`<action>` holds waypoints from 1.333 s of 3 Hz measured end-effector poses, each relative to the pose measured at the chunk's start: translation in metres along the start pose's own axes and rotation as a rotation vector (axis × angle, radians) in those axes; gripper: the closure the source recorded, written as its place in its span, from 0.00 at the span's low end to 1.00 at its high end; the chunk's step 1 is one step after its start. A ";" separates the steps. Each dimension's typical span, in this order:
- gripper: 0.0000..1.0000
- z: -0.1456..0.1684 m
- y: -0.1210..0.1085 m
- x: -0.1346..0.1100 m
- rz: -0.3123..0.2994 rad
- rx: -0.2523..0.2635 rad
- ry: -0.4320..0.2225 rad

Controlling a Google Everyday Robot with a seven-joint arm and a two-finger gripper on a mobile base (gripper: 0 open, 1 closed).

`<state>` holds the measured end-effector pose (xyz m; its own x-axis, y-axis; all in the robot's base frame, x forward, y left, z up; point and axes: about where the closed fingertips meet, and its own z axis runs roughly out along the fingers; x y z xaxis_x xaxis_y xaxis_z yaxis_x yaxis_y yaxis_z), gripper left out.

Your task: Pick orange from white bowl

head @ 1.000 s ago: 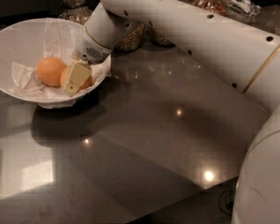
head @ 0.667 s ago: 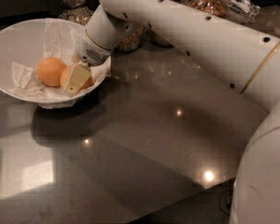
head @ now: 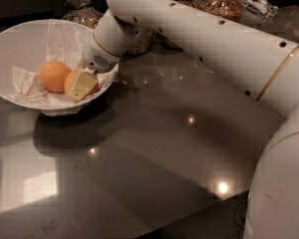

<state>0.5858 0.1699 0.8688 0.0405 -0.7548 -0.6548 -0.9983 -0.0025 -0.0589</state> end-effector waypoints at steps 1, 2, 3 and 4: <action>0.92 0.001 0.001 0.003 0.002 -0.008 -0.006; 1.00 0.001 0.001 0.003 0.002 -0.008 -0.006; 1.00 -0.011 0.009 -0.007 -0.043 -0.003 -0.058; 1.00 -0.037 0.018 -0.031 -0.138 -0.023 -0.176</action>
Offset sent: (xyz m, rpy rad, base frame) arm -0.0006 -0.0014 -0.0024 0.0056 0.0068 0.0036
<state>0.5655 0.1691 0.9156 0.1814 -0.6203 -0.7631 -0.9834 -0.1145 -0.1407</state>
